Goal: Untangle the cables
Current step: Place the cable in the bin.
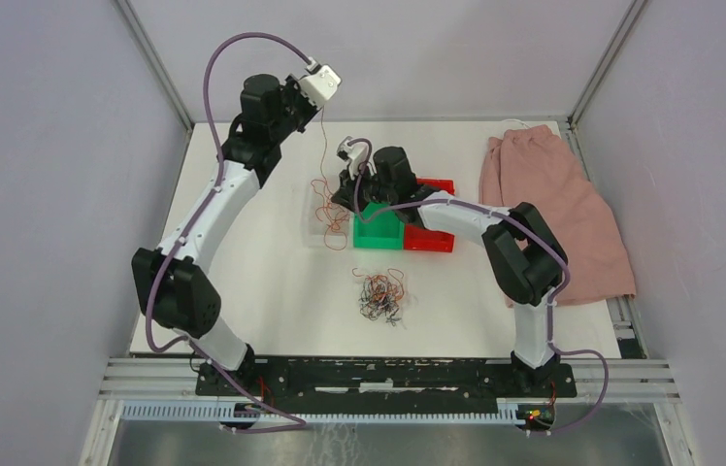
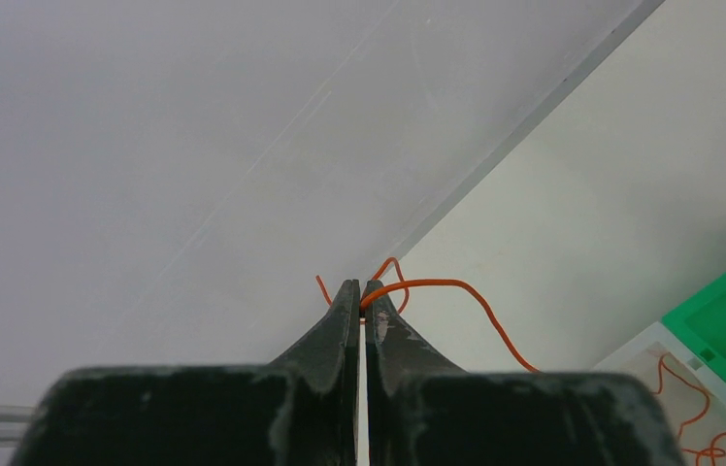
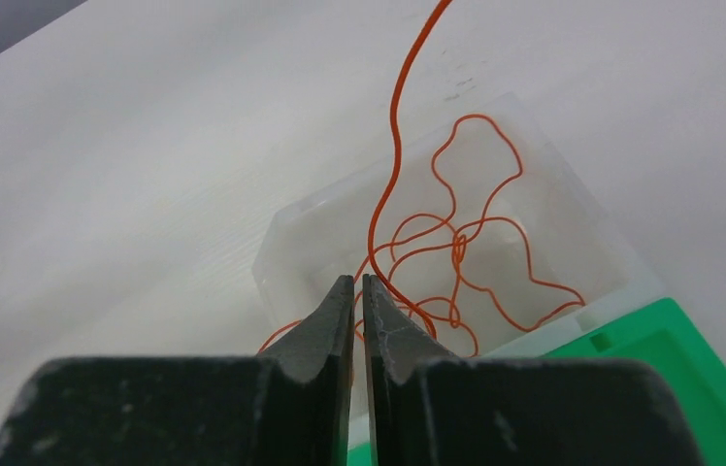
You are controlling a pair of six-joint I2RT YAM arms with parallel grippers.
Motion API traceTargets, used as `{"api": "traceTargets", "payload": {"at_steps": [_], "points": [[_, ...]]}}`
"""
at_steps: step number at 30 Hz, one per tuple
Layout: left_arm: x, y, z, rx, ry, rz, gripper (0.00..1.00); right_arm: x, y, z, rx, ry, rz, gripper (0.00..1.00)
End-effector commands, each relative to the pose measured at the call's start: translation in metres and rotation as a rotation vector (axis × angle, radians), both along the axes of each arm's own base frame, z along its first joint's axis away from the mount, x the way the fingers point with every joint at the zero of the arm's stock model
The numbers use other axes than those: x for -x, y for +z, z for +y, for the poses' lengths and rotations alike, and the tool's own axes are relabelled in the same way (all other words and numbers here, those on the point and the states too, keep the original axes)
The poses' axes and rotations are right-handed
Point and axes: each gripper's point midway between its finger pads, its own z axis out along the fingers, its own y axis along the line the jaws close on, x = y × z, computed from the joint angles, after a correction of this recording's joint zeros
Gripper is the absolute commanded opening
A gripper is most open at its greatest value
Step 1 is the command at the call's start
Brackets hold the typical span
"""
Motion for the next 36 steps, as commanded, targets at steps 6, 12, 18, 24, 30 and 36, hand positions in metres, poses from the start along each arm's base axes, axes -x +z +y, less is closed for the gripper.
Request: {"api": "traceTargets", "payload": {"at_steps": [6, 12, 18, 24, 30, 36], "points": [[0.047, 0.039, -0.004, 0.117, -0.076, 0.005, 0.03, -0.048, 0.020, 0.014, -0.089, -0.098, -0.045, 0.11], [0.070, -0.002, -0.016, 0.185, -0.128, 0.167, 0.03, -0.057, 0.002, 0.014, -0.063, -0.134, -0.021, 0.12], [0.091, -0.067, -0.023, 0.175, -0.141, 0.332, 0.03, -0.048, -0.012, 0.006, -0.033, -0.136, 0.016, 0.18], [0.091, -0.103, -0.033, 0.175, -0.136, 0.411, 0.03, -0.038, 0.002, -0.016, -0.052, -0.182, 0.026, 0.31], [0.081, -0.121, -0.037, 0.144, -0.120, 0.421, 0.03, -0.037, 0.022, -0.051, -0.057, -0.273, 0.004, 0.39], [0.084, -0.144, -0.038, 0.139, -0.110, 0.478, 0.03, -0.037, 0.053, -0.070, -0.102, -0.322, -0.023, 0.44]]}}
